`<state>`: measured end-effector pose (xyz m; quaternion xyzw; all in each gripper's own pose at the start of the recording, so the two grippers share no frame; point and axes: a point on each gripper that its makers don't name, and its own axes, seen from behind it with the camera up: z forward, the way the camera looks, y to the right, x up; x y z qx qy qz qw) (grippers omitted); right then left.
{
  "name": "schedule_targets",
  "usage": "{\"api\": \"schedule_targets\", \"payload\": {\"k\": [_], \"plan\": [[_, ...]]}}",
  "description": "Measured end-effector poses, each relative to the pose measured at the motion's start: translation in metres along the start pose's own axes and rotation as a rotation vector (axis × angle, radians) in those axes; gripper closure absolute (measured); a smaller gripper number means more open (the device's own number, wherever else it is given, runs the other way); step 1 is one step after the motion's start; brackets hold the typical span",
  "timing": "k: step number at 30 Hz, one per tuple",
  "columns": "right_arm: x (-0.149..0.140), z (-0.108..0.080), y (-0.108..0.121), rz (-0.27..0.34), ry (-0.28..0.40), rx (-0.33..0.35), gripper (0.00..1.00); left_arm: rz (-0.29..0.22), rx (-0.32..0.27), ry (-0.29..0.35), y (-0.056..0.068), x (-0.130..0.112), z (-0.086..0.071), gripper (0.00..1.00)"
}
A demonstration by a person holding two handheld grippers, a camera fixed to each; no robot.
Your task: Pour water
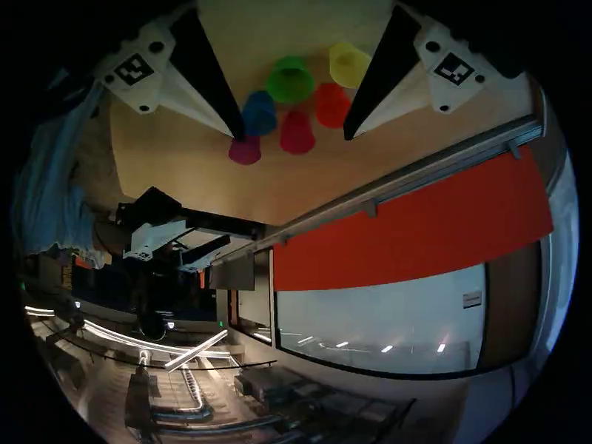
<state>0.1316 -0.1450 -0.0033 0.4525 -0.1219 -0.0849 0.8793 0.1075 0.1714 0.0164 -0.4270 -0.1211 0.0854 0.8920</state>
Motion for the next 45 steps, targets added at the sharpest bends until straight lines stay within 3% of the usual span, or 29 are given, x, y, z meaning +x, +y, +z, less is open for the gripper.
{"api": "schedule_targets", "payload": {"k": [11,22,45], "plan": [[-0.03,0.014,0.001,-0.044,-0.087,0.034,0.0,0.021,-0.058,-0.099,0.005,-0.036,0.024,0.01],[-0.059,0.027,0.001,-0.069,-0.158,0.073,0.0,0.085,-0.107,-0.191,0.01,-0.067,0.042,0.01],[-0.117,0.066,-0.007,-0.11,-0.296,0.159,0.0,0.087,-0.186,-0.354,0.007,-0.125,0.074,0.01]]}}
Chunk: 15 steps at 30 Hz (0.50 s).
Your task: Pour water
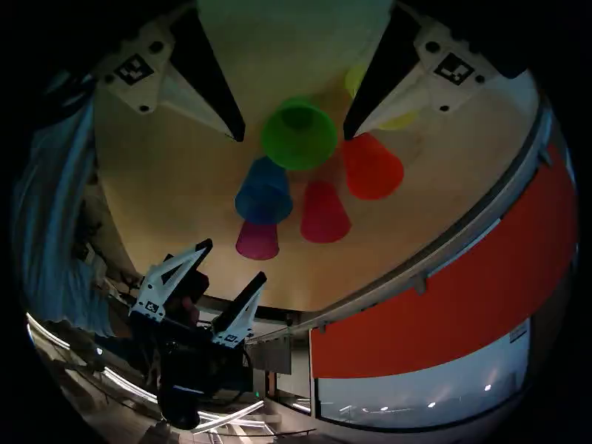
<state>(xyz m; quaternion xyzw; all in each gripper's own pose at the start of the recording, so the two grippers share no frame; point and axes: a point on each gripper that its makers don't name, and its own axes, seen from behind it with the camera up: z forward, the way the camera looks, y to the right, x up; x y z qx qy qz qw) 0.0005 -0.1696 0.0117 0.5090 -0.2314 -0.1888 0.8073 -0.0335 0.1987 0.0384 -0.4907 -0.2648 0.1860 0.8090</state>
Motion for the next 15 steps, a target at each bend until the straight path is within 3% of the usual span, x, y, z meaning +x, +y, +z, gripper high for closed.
{"api": "schedule_targets", "payload": {"k": [15], "plan": [[-0.026,0.027,-0.004,0.003,-0.067,0.029,0.0,0.008,0.005,-0.043,-0.008,-0.011,0.015,0.01]]}}
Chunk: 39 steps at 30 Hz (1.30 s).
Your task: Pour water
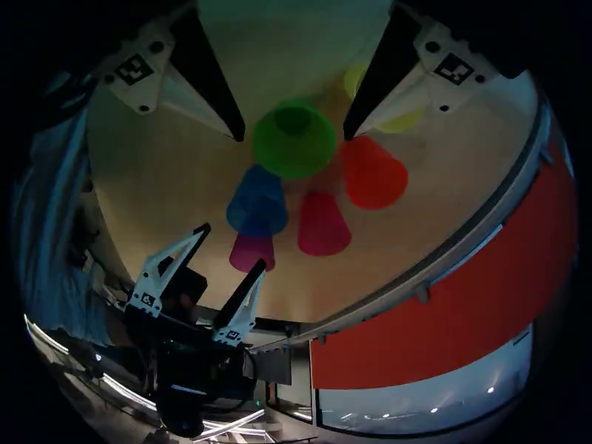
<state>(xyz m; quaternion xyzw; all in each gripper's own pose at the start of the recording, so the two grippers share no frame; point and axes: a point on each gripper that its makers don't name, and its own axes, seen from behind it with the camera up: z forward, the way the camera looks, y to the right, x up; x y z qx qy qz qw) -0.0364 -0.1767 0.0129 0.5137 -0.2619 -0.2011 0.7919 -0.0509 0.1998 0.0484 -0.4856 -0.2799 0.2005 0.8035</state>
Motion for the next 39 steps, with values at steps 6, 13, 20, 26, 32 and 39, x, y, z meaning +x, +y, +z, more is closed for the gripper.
{"api": "schedule_targets", "payload": {"k": [6,13,20,26,32,39], "plan": [[-0.007,0.009,0.002,0.002,-0.014,0.001,0.0,0.007,0.004,-0.017,-0.003,-0.002,0.007,0.0],[-0.013,0.015,0.004,-0.001,-0.026,0.0,0.0,0.018,0.003,-0.042,-0.005,-0.006,0.015,0.01],[-0.018,0.023,0.005,-0.009,-0.038,0.0,0.0,0.021,-0.002,-0.052,-0.004,-0.007,0.023,0.01],[-0.022,0.03,0.007,-0.012,-0.05,0.0,0.0,0.029,0.002,-0.06,-0.004,-0.009,0.027,0.01],[-0.025,0.037,0.009,-0.031,-0.064,-0.005,0.0,0.034,-0.002,-0.068,-0.002,-0.011,0.033,0.01],[-0.027,0.044,0.008,-0.038,-0.073,0.0,0.0,0.035,0.0,-0.07,-0.001,-0.011,0.038,0.0]]}}
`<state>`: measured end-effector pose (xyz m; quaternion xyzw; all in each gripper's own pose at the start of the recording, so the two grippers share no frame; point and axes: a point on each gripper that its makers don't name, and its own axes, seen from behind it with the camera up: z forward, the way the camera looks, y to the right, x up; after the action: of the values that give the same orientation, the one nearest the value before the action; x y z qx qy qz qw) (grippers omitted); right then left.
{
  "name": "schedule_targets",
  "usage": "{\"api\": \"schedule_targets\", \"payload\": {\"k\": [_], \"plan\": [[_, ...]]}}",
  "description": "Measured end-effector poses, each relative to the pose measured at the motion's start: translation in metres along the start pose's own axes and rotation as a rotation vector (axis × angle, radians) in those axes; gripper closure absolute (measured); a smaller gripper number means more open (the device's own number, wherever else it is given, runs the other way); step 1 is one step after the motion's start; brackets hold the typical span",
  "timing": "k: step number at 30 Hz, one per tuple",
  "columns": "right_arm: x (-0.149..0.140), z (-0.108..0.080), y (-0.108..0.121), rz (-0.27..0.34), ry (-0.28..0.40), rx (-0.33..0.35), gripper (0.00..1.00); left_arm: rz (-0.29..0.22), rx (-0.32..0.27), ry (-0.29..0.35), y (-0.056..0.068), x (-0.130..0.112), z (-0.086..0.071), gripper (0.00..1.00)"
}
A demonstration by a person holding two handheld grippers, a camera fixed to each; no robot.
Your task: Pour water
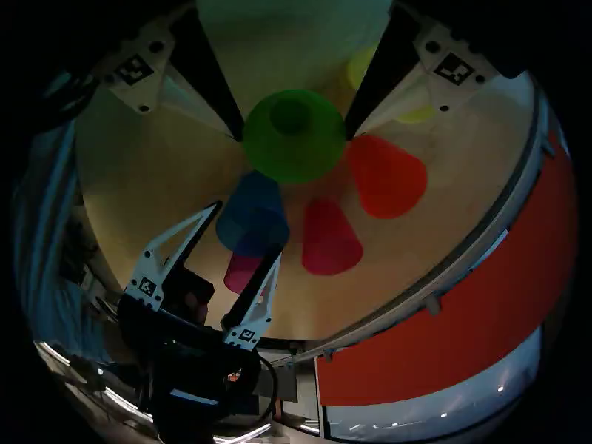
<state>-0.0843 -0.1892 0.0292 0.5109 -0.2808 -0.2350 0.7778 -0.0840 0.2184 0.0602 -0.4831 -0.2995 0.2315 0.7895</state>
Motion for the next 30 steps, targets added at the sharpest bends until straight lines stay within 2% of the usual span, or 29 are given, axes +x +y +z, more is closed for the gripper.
{"api": "schedule_targets", "payload": {"k": [7,11,21,26,30], "plan": [[0.0,0.003,0.0,0.0,-0.002,0.0,0.0,-0.008,0.006,0.002,0.0,-0.001,0.004,0.02],[0.0,0.004,0.001,-0.005,-0.002,-0.002,0.0,-0.016,0.02,0.01,-0.003,0.001,0.005,0.11],[0.0,0.007,0.001,-0.005,-0.001,-0.004,0.0,-0.043,0.013,0.018,-0.003,0.001,0.003,0.11],[-0.001,0.01,0.002,-0.008,-0.001,-0.013,0.06,-0.042,0.017,0.02,-0.004,0.001,0.0,0.11],[-0.001,0.01,0.002,-0.011,0.005,-0.015,0.06,-0.046,0.015,0.027,-0.003,0.001,-0.002,0.11]]}}
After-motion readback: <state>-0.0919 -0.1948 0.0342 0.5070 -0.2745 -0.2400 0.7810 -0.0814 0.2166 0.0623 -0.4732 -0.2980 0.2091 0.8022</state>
